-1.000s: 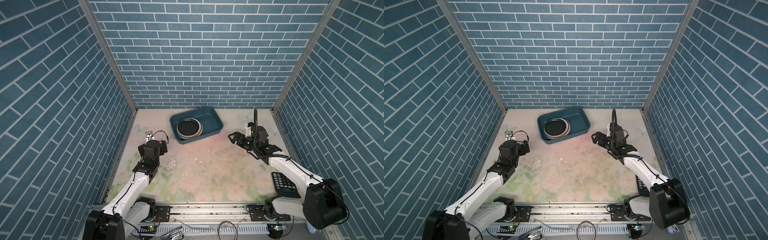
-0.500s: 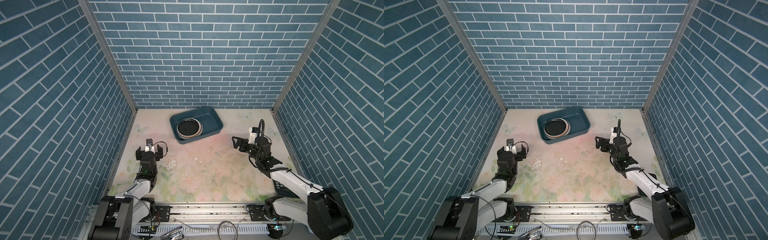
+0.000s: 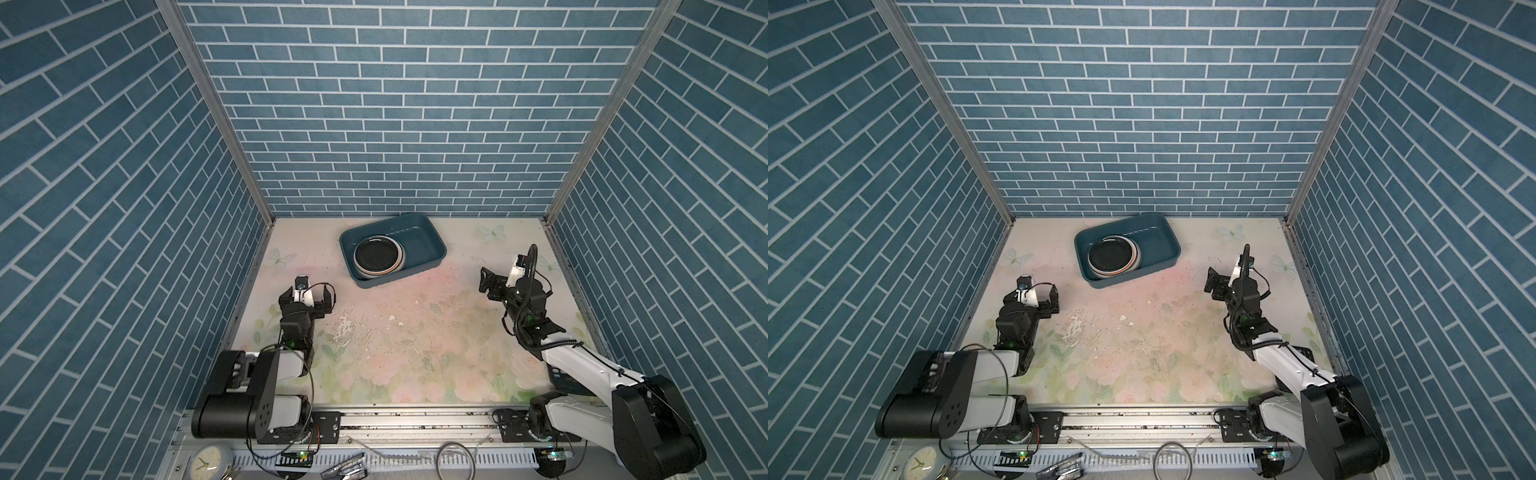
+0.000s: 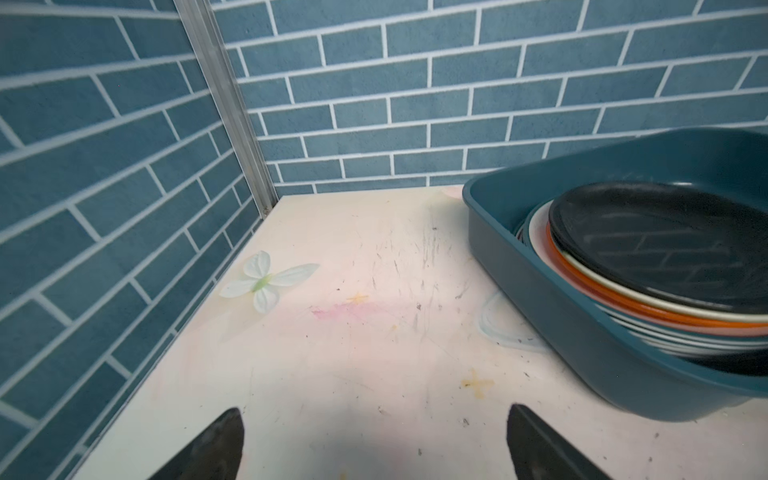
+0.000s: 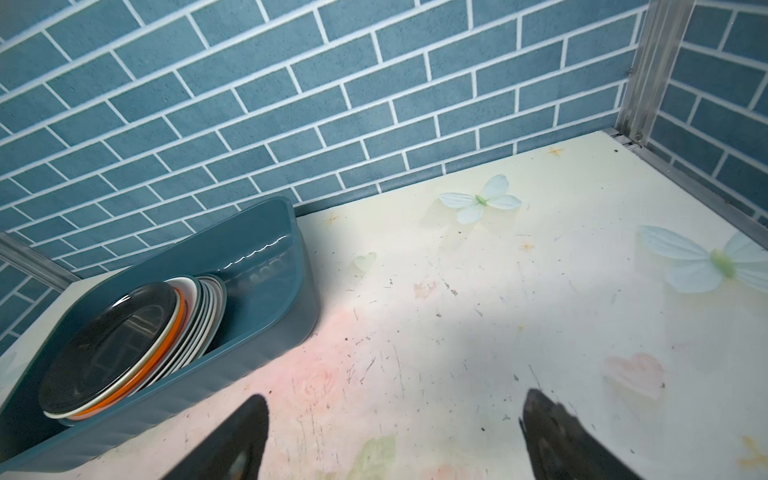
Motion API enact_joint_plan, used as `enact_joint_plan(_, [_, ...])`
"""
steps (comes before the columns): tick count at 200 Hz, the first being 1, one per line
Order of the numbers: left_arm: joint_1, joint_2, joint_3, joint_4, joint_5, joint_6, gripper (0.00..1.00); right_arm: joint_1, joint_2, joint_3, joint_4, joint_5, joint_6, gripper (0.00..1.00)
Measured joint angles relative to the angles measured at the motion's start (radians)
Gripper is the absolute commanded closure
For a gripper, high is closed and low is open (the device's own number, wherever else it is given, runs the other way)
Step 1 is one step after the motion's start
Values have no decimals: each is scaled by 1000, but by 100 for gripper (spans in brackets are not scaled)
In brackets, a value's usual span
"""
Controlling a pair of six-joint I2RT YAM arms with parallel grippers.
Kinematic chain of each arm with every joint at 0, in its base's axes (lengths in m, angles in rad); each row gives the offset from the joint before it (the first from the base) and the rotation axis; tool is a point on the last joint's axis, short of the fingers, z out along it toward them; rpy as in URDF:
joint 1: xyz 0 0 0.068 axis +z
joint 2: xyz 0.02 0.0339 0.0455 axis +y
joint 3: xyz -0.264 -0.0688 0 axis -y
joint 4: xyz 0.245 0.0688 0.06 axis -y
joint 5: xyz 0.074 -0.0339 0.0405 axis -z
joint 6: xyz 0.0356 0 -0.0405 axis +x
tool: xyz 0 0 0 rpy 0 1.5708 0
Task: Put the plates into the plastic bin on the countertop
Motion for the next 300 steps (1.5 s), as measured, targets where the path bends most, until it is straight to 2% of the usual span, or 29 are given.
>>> enact_joint_plan(18, [0,119,-8,70,-5,-6,0,-4,0,0,13,13,-16,5])
enact_joint_plan(55, [4,113,-14,130,-23,-23,0,-11,0,-26,43,67,-78,5])
enact_joint_plan(87, [4,113,-6,143,-29,-26,1,-21,-3,-27,46,159,-175,5])
enact_joint_plan(126, [5,95,56,45,-89,-48,1,-64,-1,-48,51,328,-244,4])
enact_joint_plan(163, [4,87,135,-67,-113,-51,1,-126,25,-87,110,400,-258,4])
enact_joint_plan(204, [4,87,137,-115,-122,-51,0,-180,131,-180,189,402,-257,4])
enact_joint_plan(274, [4,87,137,-125,-123,-51,0,-216,128,-201,292,295,-259,3])
enact_joint_plan(300, [6,87,153,-162,-90,-49,0,-232,127,-205,292,238,-259,3])
